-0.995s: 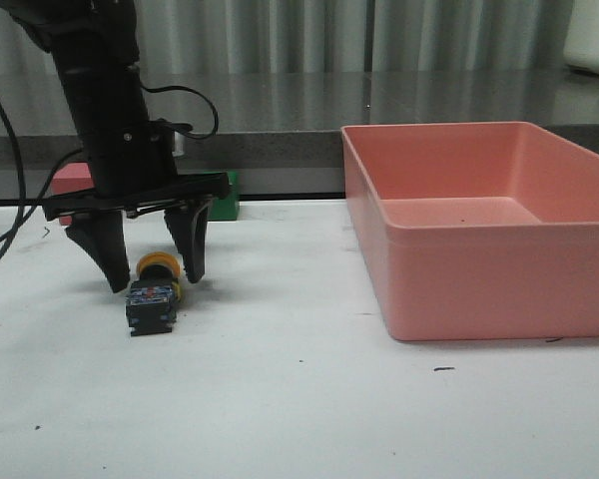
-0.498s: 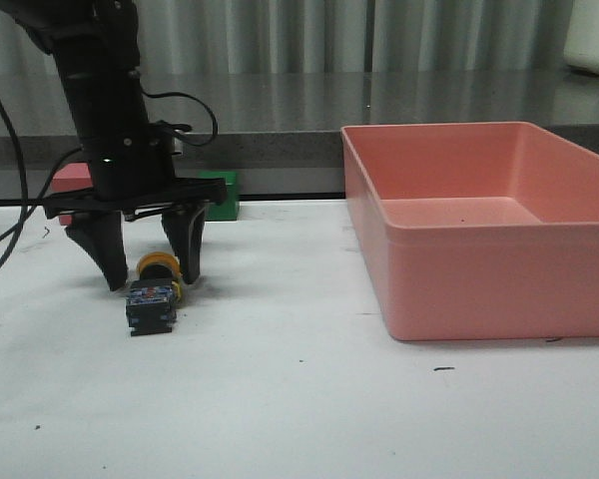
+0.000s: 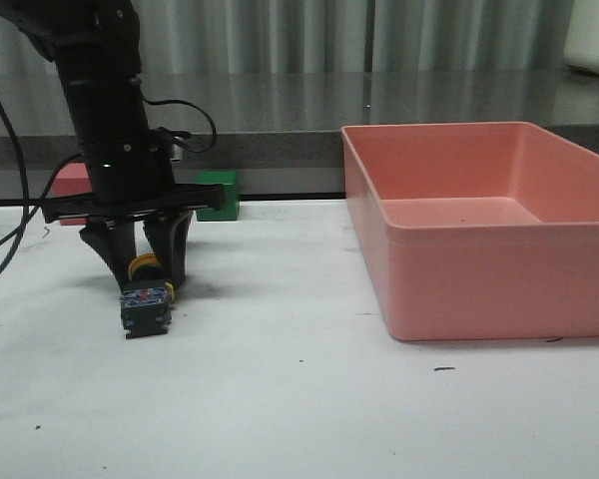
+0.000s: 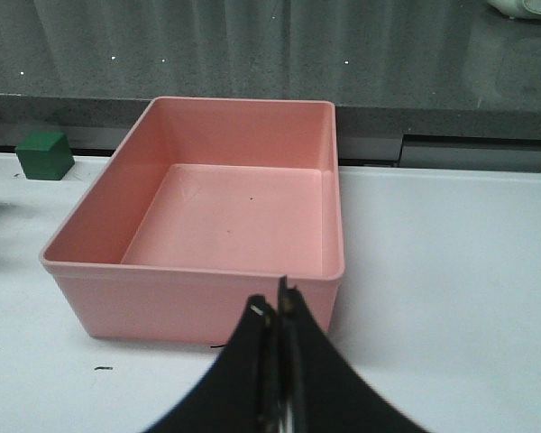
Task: Place and stand button with both arms
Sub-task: 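Lift the button with the left gripper and rotate it upright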
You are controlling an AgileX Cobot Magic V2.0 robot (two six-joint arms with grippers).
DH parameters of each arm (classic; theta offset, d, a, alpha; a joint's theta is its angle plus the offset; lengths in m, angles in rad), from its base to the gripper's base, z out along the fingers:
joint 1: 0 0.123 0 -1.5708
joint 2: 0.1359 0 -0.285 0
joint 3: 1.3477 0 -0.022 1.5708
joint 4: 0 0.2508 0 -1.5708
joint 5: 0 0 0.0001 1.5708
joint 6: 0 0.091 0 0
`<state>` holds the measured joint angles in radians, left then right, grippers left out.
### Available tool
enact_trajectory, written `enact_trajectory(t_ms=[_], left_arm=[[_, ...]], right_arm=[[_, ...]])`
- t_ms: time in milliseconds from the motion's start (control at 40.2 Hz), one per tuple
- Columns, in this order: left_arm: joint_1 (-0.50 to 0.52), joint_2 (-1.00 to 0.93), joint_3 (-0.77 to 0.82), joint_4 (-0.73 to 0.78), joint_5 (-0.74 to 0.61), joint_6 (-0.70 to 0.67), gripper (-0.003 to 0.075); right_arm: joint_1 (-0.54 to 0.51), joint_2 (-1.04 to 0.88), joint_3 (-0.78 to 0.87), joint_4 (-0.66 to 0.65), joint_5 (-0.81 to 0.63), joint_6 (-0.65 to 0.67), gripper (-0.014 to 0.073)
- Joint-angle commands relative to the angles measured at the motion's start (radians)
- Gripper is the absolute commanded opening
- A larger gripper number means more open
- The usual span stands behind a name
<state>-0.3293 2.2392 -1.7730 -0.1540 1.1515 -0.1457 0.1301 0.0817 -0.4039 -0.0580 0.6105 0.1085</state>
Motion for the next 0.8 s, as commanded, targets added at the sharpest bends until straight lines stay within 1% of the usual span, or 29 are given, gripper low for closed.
enact_trajectory(t_ms=[0, 124, 224, 423, 498, 622, 672, 697, 771], left_arm=[[-0.007, -0.057, -0.036, -0.015, 0.013, -0.001, 0.0134], [-0.007, -0.063, -0.058, -0.014, 0.038, 0.003, 0.0135], [-0.007, -0.095, -0.061, -0.012, 0.023, 0.01, 0.0135], [-0.007, -0.213, -0.039, 0.025, -0.089, 0.019, 0.0135], [-0.007, -0.271, 0.003, 0.056, -0.17, 0.019, 0.0136], [-0.007, -0.389, 0.146, 0.12, -0.373, 0.019, 0.0136], [-0.007, -0.441, 0.244, 0.154, -0.5, 0.019, 0.0136], [-0.007, -0.464, 0.271, 0.163, -0.533, 0.019, 0.0136], [-0.007, -0.538, 0.426, 0.194, -0.728, 0.019, 0.0136]], right_arm=[[-0.005, 0.013, -0.025, -0.016, -0.087, -0.007, -0.0069], [-0.005, 0.013, -0.025, -0.016, -0.087, -0.007, -0.0069], [-0.005, 0.013, -0.025, -0.016, -0.087, -0.007, -0.0069], [-0.005, 0.013, -0.025, -0.016, -0.087, -0.007, -0.0069], [-0.005, 0.013, -0.025, -0.016, -0.087, -0.007, -0.0069], [-0.005, 0.013, -0.025, -0.016, -0.087, -0.007, -0.0069], [-0.005, 0.013, -0.025, -0.016, -0.087, -0.007, -0.0069], [-0.005, 0.013, -0.025, -0.016, -0.087, -0.007, -0.0069], [-0.005, 0.013, -0.025, -0.016, -0.087, -0.007, -0.0069]])
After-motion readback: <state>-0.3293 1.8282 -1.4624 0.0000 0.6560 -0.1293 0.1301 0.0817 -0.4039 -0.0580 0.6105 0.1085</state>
